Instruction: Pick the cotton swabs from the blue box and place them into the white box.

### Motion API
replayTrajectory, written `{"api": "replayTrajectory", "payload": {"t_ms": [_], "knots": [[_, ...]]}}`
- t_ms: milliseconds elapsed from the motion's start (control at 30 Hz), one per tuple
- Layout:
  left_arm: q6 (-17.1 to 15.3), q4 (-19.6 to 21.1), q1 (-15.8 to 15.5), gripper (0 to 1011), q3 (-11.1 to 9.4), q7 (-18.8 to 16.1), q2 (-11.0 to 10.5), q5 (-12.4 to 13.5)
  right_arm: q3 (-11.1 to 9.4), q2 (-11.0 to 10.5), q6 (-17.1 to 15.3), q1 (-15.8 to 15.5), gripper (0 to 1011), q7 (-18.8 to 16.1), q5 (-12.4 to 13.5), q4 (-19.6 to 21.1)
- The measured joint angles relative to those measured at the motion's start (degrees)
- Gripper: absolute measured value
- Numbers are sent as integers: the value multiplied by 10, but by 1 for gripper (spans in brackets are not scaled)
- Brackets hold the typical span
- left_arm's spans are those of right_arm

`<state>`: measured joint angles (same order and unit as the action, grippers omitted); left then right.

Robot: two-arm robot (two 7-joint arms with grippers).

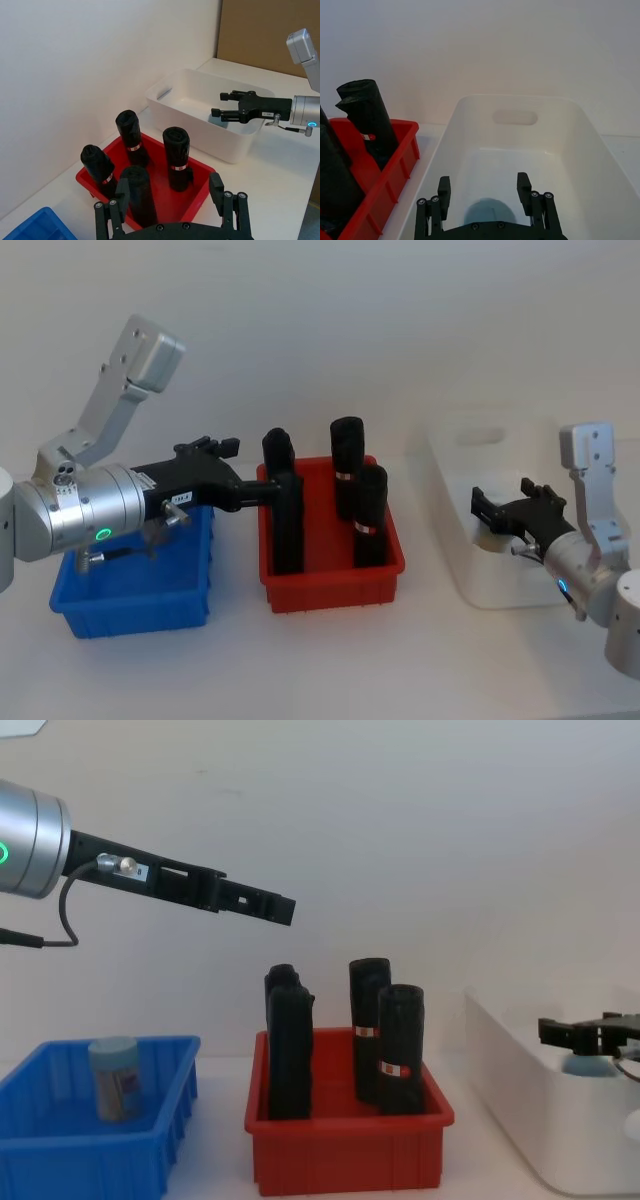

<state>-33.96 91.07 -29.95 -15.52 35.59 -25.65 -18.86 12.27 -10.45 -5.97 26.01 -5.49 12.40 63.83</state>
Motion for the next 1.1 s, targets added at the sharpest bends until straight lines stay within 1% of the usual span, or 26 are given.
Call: {"api": "replayTrajectory", "payload": {"t_ms": [33,100,167,200,267,300,667,833,867,1100], "knots": [[0,0,0,1004,0,0,0,0,0,0,0,1,834,0,0,-2],[0,0,0,1004,0,0,0,0,0,1,1,2,871,0,0,-4],[0,0,0,1004,0,0,0,0,0,1,2,3,938,0,-1,-6],[0,0,0,1004,0,0,0,0,0,1,3,3,938,0,-1,-7],[0,0,0,1004,0,0,0,0,-1,2,6,3,991,0,-2,-8],[0,0,0,1004,0,0,0,0,-1,2,7,3,1002,0,-2,-8],[0,0,0,1004,0,0,0,0,-2,1,37,-2,1002,11,-10,1],[0,0,0,1004,0,0,0,0,-3,-1,58,-11,1002,21,-16,19],[0,0,0,1004,0,0,0,0,-4,-3,64,-15,1002,25,-18,27],[0,0,0,1004,0,0,0,0,-7,-8,81,-32,1002,39,-24,61]]}}
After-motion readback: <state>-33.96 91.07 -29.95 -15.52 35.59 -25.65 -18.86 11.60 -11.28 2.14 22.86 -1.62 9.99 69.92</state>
